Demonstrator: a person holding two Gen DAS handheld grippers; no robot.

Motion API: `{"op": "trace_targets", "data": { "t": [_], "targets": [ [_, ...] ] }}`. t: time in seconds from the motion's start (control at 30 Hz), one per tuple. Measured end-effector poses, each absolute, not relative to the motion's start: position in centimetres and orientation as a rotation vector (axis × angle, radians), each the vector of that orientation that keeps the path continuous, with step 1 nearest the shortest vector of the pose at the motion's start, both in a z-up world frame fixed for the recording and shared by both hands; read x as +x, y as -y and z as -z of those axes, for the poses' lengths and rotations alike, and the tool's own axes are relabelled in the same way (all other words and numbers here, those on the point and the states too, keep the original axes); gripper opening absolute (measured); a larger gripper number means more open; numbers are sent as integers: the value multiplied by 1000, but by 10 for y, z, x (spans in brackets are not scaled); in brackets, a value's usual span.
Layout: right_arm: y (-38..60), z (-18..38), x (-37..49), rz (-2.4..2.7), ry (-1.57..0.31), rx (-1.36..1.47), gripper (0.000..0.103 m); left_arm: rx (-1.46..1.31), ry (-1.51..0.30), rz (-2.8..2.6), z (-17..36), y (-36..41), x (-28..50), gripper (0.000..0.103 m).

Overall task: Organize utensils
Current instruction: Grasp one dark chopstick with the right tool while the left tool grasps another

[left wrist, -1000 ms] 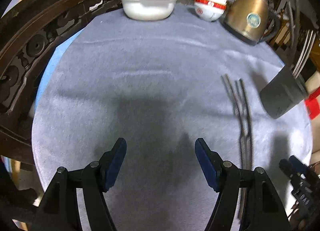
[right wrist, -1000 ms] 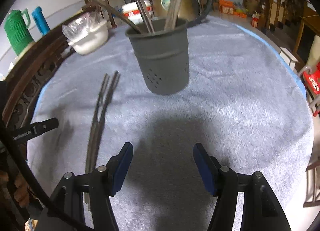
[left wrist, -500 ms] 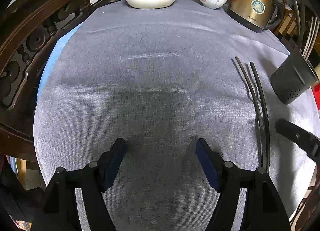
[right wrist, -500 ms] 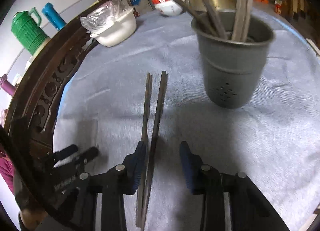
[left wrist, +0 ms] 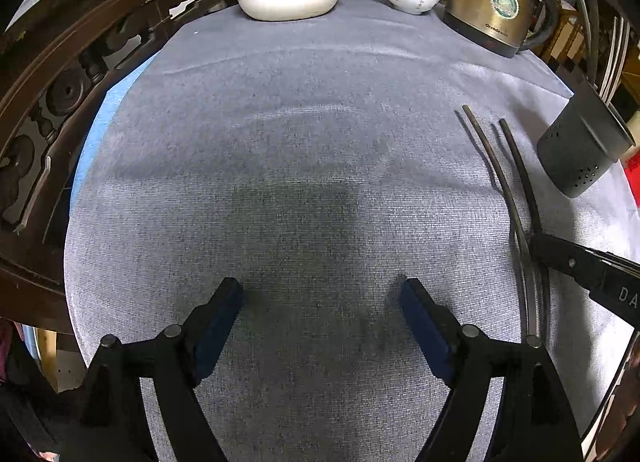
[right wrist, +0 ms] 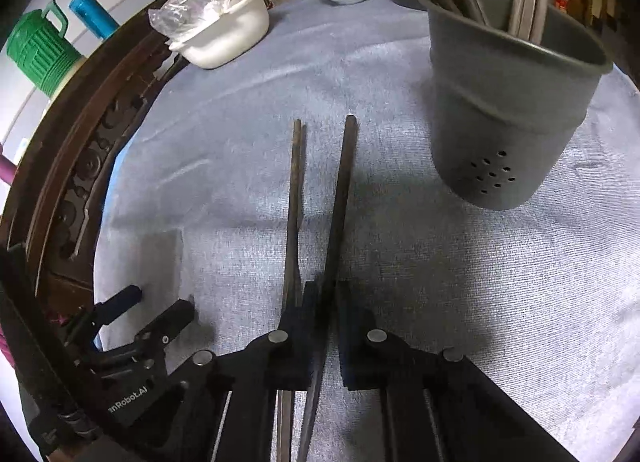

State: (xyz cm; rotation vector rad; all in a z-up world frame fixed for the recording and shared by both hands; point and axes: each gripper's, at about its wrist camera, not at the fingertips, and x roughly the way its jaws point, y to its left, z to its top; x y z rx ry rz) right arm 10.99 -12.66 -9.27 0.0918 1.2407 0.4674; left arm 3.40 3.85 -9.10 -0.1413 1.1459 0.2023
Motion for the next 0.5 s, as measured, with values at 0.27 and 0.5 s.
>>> {"op": "trace_targets", "data": {
  "t": [0.27,0.5],
  "targets": [
    [151,87,101,-456,-1262,-6,7,-256,-1171,-172,82,-42,43,83],
    [179,89,94,-438,-1267,3,7,-235,-1178,-85,63,0,65,83]
  ]
}}
